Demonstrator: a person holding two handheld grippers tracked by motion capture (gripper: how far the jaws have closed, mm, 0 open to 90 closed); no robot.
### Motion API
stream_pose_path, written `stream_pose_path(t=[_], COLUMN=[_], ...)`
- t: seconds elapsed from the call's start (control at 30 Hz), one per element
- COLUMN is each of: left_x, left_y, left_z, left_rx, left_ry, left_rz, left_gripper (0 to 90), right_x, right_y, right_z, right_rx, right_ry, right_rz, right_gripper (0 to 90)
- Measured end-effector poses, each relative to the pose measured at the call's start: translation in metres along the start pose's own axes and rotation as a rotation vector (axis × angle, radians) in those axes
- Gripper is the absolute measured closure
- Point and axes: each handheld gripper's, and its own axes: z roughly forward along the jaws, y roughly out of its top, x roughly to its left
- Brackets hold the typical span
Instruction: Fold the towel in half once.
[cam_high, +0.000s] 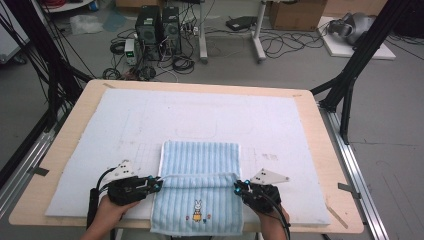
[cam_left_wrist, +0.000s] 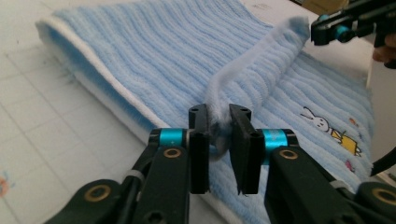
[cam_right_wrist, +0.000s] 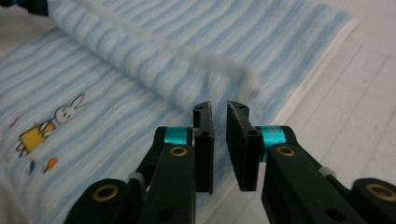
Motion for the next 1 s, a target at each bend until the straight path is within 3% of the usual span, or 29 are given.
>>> stream_pose_path(t=[0.03, 0.13, 0.2, 0.3, 0.4, 0.5, 0.63, 0.77, 1.0], left_x=[0.001, 0.007, 0.011, 0.017, 0.023, 0.025, 0.029, 0.032, 0.034], left_y=[0.002, 0.009, 0.015, 0.021, 0.024, 0.026, 0.027, 0.027, 0.026], left_z=[-0.003, -0.009, -0.012, -0.012, -0.01, -0.006, -0.004, -0.005, -0.004], left_rx=[-0.01, -0.052, -0.076, -0.089, -0.1, -0.093, -0.089, -0.088, -0.091], left_ry=[0.006, 0.022, 0.03, 0.046, 0.056, 0.061, 0.067, 0.073, 0.083], left_rz=[-0.002, -0.021, -0.031, -0.041, -0.06, -0.067, -0.067, -0.072, -0.073], left_gripper=[71.5, 66.5, 65.1, 64.5, 64.5, 64.6, 64.6, 64.6, 64.6], right_x=[0.001, -0.002, -0.008, -0.017, -0.023, -0.027, -0.027, -0.021, -0.003], right_y=[-0.001, 0.003, 0.01, 0.028, 0.044, 0.055, 0.06, 0.055, 0.036], right_z=[-0.001, -0.008, -0.012, -0.005, 0.011, 0.033, 0.057, 0.064, 0.049], right_rx=[0.009, -0.056, -0.11, -0.139, -0.121, -0.071, 0.022, 0.084, 0.081], right_ry=[0.008, 0.01, 0.008, -0.016, -0.051, -0.089, -0.049, 0.021, 0.101], right_rz=[0.002, 0.026, 0.056, 0.08, 0.071, 0.054, 0.022, -0.016, -0.094], right_gripper=[75.0, 70.4, 68.9, 65.4, 64.2, 69.4, 74.1, 76.5, 78.9])
